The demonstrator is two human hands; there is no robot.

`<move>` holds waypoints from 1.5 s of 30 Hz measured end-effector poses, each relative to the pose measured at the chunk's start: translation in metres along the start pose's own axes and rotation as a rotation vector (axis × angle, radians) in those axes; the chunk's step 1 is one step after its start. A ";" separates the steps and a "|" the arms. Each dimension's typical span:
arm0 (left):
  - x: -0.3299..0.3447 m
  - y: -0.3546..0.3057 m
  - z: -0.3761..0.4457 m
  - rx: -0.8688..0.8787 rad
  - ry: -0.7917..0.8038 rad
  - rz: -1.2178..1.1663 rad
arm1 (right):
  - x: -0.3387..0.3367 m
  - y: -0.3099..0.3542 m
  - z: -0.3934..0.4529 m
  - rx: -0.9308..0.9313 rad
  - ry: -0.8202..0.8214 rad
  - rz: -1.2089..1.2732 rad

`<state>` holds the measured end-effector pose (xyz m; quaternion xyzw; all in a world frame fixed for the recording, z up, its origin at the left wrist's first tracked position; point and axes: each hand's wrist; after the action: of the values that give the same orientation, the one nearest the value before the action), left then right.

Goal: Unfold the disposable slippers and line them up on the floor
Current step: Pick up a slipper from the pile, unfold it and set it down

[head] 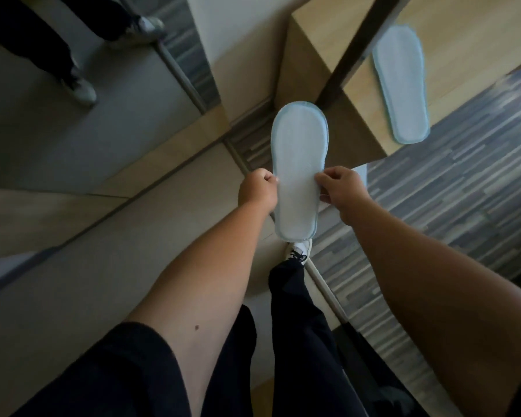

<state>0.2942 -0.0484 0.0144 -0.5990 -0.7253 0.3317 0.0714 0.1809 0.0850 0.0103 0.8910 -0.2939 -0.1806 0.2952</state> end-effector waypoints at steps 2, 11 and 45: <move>-0.029 0.035 -0.003 -0.020 -0.053 -0.038 | 0.043 0.003 0.004 -0.012 0.066 -0.018; -0.102 0.155 0.017 -0.120 -0.200 -0.182 | 0.172 -0.011 0.061 -0.002 0.295 -0.161; -0.022 0.276 0.206 0.002 -0.176 -0.560 | 0.218 -0.140 0.237 -0.329 0.132 -0.757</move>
<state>0.4239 -0.1330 -0.2936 -0.3442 -0.8656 0.3502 0.0976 0.2881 -0.0607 -0.2907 0.8866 0.1067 -0.2636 0.3647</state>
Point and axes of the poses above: each hand's wrist, its own z-axis towards the middle knuckle, its own x-axis out of the palm, y = z × x, and after that the axes turned 13 degrees about y, right-handed
